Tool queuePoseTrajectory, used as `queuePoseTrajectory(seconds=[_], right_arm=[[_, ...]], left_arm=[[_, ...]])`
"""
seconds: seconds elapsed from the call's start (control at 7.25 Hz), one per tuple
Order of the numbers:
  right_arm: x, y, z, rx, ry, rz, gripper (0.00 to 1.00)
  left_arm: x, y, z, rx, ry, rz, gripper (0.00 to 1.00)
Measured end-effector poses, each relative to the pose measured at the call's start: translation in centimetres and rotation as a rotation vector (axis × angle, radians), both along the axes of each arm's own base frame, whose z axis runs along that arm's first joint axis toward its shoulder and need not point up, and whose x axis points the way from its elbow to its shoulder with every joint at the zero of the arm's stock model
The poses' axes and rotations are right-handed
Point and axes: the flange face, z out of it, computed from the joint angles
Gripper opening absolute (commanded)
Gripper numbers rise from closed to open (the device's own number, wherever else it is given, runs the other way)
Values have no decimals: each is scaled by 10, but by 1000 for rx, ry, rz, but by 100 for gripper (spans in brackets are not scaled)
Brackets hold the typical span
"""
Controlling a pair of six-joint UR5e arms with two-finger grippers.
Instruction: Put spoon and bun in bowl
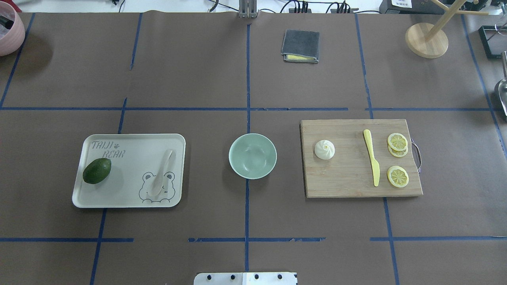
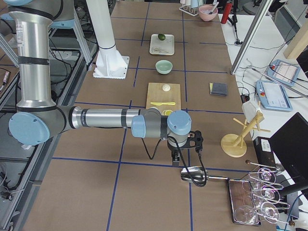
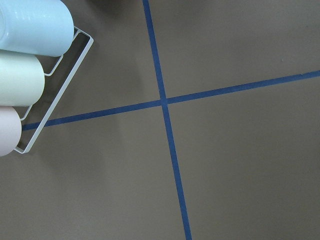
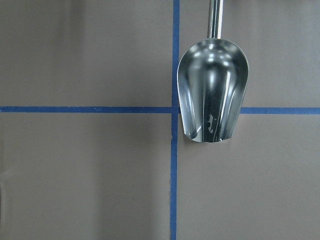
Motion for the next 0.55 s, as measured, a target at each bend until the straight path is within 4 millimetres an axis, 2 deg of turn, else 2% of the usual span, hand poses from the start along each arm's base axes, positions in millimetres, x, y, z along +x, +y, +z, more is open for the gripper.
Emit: queuePoseTrajectory(seconds=[0.28, 0.55], right_arm=[[1, -1, -3, 8, 2, 1, 100], [0, -4, -9, 23, 4, 0, 100]], left_arm=[[0, -2, -2, 10, -1, -1, 100], [1, -14, -21, 72, -4, -4, 100]])
